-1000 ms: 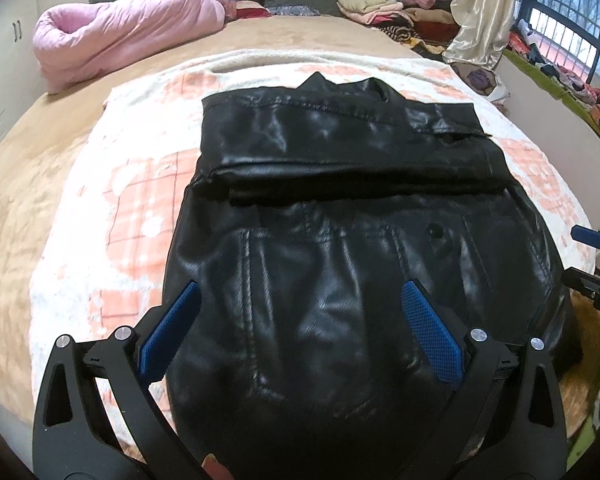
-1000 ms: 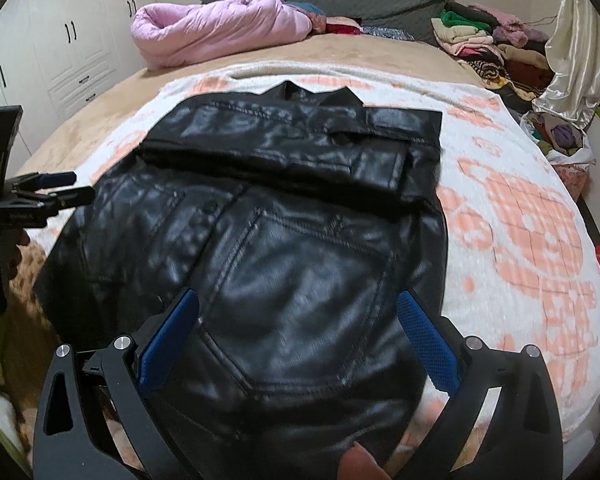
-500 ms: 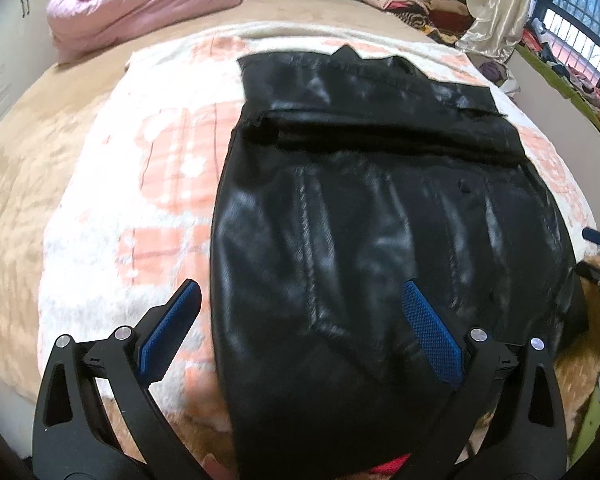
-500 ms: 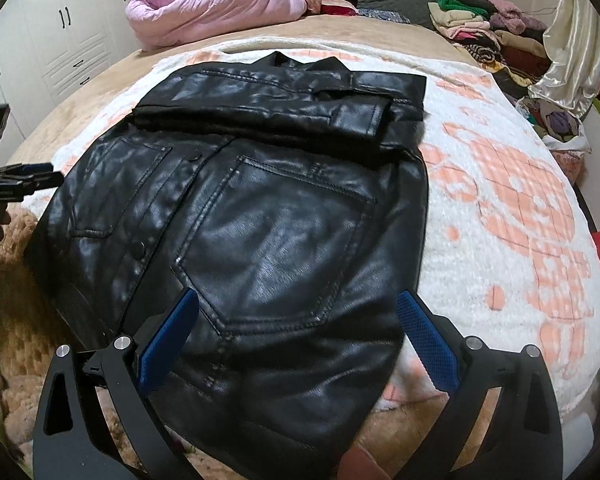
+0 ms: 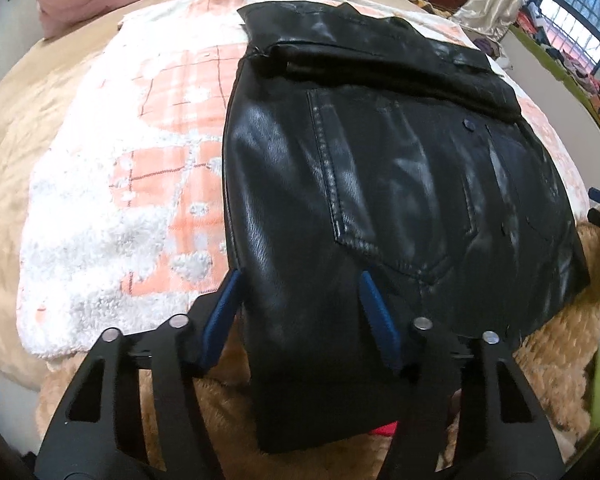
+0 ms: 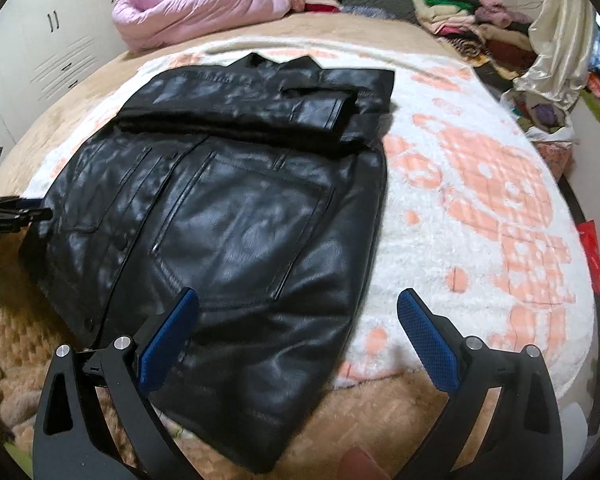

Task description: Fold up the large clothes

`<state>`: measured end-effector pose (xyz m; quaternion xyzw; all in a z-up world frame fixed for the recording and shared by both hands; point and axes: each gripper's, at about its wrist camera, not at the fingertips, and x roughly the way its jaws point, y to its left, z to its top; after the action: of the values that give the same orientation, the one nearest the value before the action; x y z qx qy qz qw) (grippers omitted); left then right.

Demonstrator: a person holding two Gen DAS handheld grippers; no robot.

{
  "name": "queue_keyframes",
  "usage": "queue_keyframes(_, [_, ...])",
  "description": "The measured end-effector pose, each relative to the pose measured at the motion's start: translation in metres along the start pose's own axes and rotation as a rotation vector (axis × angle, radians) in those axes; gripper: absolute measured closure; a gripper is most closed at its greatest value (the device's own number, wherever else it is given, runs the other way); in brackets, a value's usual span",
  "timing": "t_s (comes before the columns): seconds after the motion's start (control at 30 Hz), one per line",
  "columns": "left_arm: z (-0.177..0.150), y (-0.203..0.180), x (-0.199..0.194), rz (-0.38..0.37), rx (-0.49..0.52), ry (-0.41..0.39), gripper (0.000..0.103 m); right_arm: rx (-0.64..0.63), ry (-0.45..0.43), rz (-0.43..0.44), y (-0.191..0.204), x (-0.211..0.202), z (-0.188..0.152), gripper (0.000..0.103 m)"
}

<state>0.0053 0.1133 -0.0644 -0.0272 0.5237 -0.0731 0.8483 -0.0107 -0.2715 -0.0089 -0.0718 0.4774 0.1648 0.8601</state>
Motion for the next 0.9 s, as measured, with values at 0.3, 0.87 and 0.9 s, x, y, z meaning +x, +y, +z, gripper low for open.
queue_keyframes(0.3, [-0.013,0.0,-0.002,0.004,0.008,0.032,0.055,-0.003,0.113,0.094,0.003,0.013,-0.019,0.005])
queue_keyframes(0.87, [-0.017,-0.003,-0.016,-0.008,0.001,-0.052,0.096,-0.024,0.162,0.103,0.003,0.029,-0.024,0.085])
queue_keyframes(0.9, [-0.013,-0.004,-0.023,-0.022,0.005,-0.079,0.097,-0.005,0.14,0.129,-0.001,0.023,-0.022,0.091])
